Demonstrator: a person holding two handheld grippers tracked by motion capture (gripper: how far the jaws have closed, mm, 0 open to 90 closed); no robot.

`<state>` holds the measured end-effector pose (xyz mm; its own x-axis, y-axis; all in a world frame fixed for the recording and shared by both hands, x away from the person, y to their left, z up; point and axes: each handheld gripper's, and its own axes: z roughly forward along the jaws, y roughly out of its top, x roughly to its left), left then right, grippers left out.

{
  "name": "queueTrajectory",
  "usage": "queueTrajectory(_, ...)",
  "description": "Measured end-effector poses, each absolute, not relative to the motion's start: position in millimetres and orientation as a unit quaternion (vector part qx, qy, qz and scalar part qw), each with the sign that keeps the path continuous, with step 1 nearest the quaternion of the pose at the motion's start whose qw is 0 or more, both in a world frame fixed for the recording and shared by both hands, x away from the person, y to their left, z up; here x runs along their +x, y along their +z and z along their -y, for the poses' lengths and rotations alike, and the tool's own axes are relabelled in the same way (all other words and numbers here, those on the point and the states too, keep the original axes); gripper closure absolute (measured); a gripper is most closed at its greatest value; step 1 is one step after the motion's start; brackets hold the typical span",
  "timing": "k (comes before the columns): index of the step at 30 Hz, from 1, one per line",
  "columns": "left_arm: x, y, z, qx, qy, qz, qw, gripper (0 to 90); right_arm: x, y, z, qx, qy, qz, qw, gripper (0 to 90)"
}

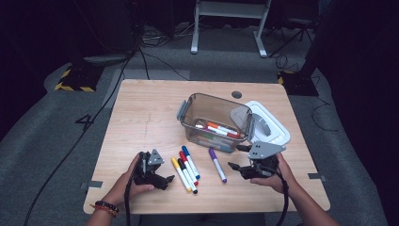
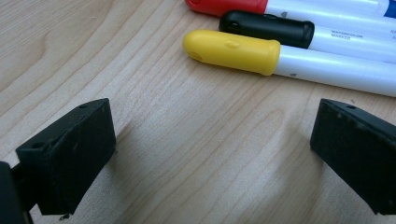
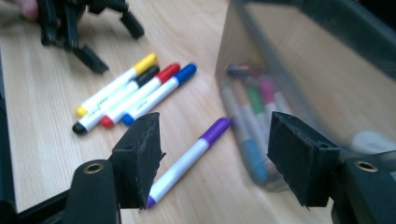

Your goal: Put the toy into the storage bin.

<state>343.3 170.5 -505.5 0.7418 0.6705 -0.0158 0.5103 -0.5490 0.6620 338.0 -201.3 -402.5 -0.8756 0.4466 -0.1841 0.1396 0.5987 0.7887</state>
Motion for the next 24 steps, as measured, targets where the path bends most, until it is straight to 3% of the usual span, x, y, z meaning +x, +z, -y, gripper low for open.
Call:
queueTrajectory(5,343,-505,-171,0.872,0.121,-0.339,0.333,0.4,343,-432,184,0.171,0.407,-0.885,0.151,35.4)
queueTrajectory(13,343,-505,-171,0.871,0.121,-0.340,0.333,0.4,365,-472,151,0.186,0.372,-0.899,0.139,38.9)
queueTrajectory(18,343,-505,-171,0.871,0.121,-0.340,0.333,0.4,378,-482,145,0.217,0.371,-0.891,0.147,38.9)
queueTrajectory(24,344,-506,-171,0.872,0.120,-0.338,0.333,0.4,391,-495,142,0.245,0.368,-0.888,0.126,40.8)
